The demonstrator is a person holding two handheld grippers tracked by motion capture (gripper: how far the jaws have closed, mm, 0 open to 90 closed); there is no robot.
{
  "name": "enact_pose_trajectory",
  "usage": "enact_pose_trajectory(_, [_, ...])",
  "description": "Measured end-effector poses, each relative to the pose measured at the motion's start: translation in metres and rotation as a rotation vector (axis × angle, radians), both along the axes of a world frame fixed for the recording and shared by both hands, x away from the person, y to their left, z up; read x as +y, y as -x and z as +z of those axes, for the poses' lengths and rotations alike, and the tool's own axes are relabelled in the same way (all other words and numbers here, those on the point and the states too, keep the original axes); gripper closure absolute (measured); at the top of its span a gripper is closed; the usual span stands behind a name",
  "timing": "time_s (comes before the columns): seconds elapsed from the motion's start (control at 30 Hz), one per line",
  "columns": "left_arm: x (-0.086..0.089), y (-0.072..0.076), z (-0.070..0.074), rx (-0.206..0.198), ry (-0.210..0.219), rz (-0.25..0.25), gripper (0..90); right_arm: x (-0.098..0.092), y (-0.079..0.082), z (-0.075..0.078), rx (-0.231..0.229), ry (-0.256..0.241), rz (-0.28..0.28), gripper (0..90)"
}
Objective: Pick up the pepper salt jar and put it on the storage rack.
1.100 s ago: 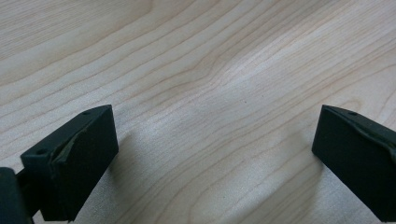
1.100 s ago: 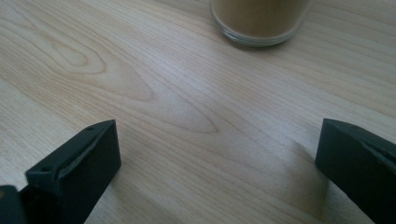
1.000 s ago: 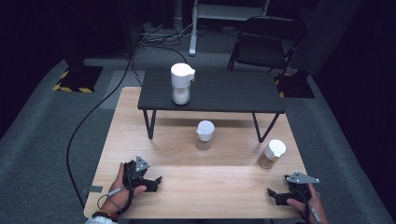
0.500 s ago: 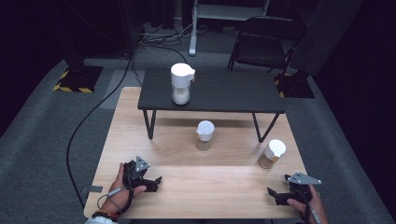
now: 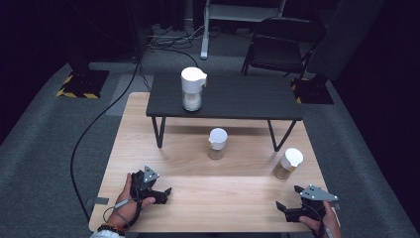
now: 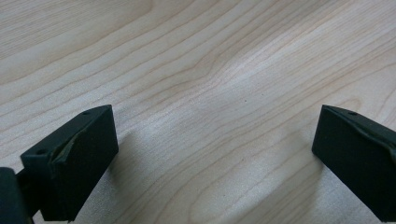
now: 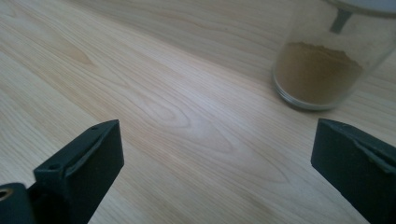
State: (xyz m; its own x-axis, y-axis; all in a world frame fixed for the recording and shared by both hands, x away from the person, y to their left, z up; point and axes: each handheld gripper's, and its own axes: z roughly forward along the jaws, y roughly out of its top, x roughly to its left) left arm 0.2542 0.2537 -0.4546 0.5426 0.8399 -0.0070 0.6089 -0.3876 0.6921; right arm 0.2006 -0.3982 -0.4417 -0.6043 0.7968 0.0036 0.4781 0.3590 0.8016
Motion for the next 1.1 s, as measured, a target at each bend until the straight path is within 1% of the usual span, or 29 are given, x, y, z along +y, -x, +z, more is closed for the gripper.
enact_pose_trajectory(0.2, [0.000, 0.000, 0.000, 0.000, 0.000, 0.000, 0.1, 0.010, 0.001, 0.002, -0.010, -0.026, 0.014, 2.6])
enact_pose_trajectory(0.47, [0.000, 0.000, 0.000, -0.001, 0.000, 0.000, 0.1, 0.023, 0.001, 0.004, -0.023, -0.045, 0.038, 2.6])
enact_pose_trajectory(0.63, [0.000, 0.000, 0.000, 0.000, 0.000, 0.000, 0.1, 0.034, -0.002, 0.005, -0.030, -0.043, 0.062, 2.6])
enact_pose_trajectory(0.83, [0.000, 0.000, 0.000, -0.001, -0.001, 0.000, 0.1, 0.050, -0.007, 0.006, -0.050, -0.039, 0.075, 2.6])
enact_pose_trajectory(1.0, [0.000, 0.000, 0.000, -0.001, 0.000, 0.000, 0.1, 0.060, -0.013, 0.008, -0.067, -0.034, 0.080, 2.6])
enact_pose_trajectory(1.1, [0.000, 0.000, 0.000, 0.000, 0.000, 0.000, 0.1, 0.065, -0.018, 0.008, -0.074, -0.041, 0.079, 2.6])
